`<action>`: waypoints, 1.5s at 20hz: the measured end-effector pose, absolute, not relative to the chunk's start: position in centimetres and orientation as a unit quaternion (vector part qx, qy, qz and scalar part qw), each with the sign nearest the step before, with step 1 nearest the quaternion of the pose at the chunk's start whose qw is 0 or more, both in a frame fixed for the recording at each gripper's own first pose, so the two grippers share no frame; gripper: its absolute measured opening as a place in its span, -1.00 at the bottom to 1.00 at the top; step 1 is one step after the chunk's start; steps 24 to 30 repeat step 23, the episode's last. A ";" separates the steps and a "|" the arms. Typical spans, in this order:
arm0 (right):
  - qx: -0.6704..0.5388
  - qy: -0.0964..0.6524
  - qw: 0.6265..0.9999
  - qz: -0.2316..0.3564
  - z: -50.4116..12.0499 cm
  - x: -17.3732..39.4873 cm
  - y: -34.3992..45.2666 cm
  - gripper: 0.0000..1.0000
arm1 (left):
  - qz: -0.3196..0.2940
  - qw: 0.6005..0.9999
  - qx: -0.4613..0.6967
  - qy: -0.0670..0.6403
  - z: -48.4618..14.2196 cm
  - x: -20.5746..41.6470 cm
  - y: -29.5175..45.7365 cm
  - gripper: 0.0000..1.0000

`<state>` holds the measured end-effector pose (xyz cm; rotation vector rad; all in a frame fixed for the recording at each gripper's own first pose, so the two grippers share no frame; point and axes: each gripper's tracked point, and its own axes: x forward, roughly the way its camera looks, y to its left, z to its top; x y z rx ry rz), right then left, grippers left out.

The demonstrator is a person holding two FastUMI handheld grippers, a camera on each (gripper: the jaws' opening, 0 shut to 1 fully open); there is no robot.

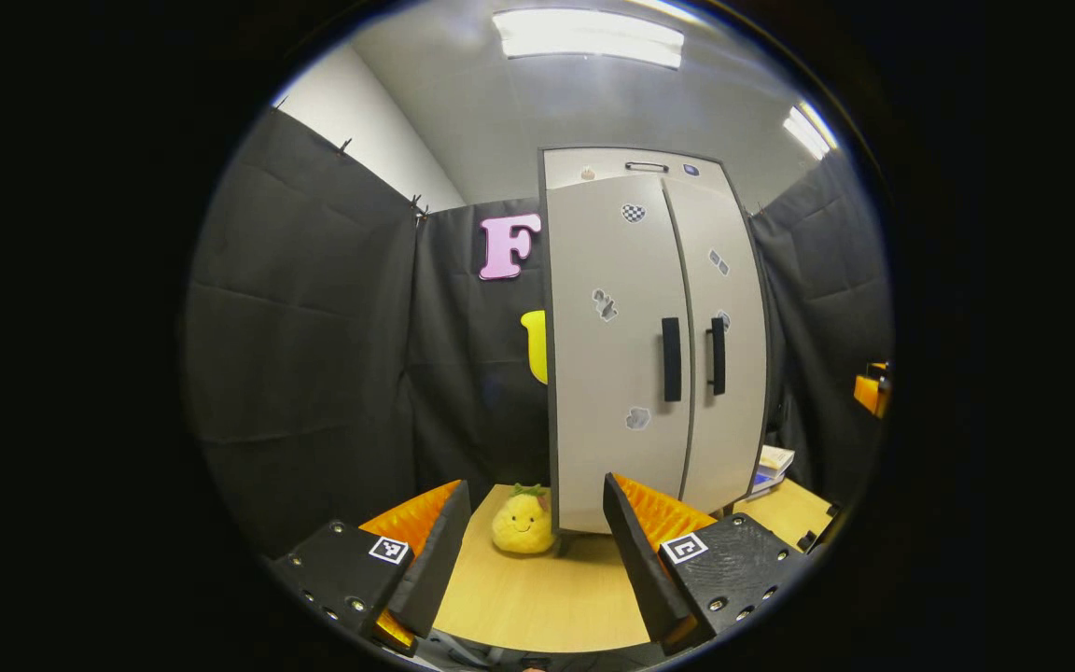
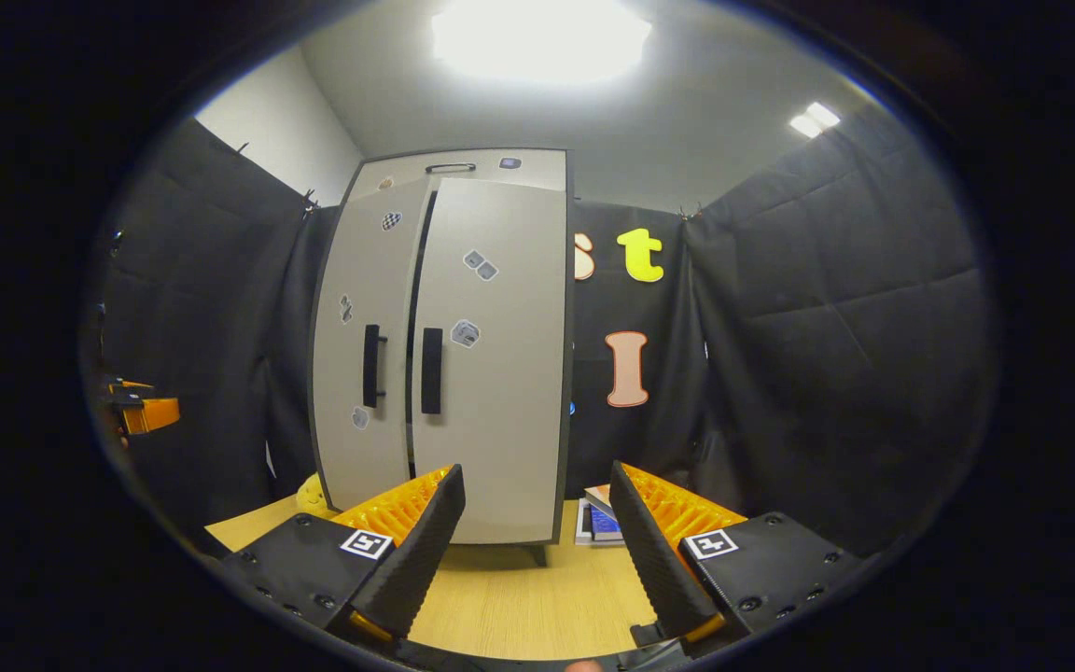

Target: Grab one shoe with the right hand and put it into the shoe cabinet, grab the other shoe with the left hand and put it into the shoe cabinet; then close the right door with the right hand and the left door with the left hand.

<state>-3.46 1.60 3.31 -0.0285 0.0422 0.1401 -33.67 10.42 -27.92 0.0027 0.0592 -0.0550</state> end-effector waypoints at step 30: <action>-0.008 0.007 0.998 0.068 4.1 -3.2 1.6 0.95 | -0.017 0.999 0.005 0.032 -28.2 -34.4 11.4 0.58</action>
